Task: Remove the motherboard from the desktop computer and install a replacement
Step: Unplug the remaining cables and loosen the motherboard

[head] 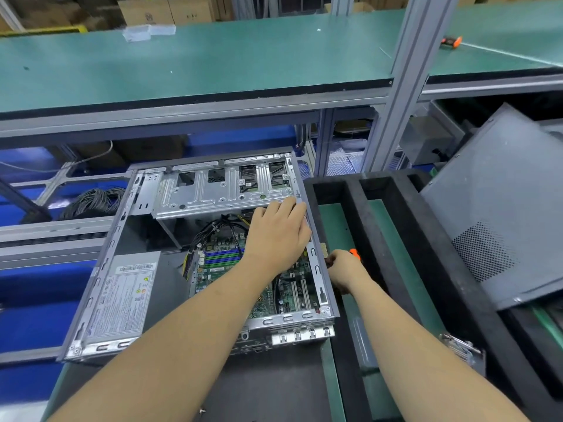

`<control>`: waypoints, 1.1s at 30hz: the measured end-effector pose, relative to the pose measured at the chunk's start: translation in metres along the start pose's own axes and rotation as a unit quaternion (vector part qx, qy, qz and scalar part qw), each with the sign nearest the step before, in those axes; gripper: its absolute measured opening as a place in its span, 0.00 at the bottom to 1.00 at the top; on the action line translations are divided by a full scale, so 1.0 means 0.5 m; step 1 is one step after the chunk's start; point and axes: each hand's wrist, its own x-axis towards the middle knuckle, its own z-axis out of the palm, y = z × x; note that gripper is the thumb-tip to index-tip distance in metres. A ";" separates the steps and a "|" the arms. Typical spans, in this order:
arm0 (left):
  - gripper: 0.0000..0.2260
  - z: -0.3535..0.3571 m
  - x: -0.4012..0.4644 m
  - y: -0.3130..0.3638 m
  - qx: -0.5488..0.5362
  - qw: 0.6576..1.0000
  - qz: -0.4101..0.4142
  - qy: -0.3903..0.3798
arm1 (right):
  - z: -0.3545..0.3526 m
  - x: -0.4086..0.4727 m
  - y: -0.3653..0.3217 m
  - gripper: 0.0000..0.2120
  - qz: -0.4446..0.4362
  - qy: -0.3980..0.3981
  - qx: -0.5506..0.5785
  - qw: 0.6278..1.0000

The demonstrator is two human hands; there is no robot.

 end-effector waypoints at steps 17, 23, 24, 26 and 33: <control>0.10 -0.082 -0.109 -0.308 0.077 0.982 -0.030 -0.168 | -0.006 -0.146 -0.304 0.11 -0.400 0.033 -0.128 0.907; 0.08 -0.074 -0.118 -0.324 -0.083 0.978 -0.136 -0.135 | 0.071 -0.117 -0.257 0.07 -0.236 -0.114 -0.337 0.904; 0.08 -0.073 -0.117 -0.323 -0.085 0.977 -0.133 -0.144 | 0.073 -0.116 -0.254 0.08 -0.222 -0.116 -0.349 0.903; 0.08 -0.072 -0.115 -0.323 -0.089 0.976 -0.126 -0.156 | 0.079 -0.120 -0.257 0.05 -0.216 -0.093 -0.384 0.893; 0.07 -0.066 -0.115 -0.327 -0.102 0.975 -0.120 -0.154 | 0.070 -0.108 -0.241 0.07 -0.138 -0.013 -0.408 0.902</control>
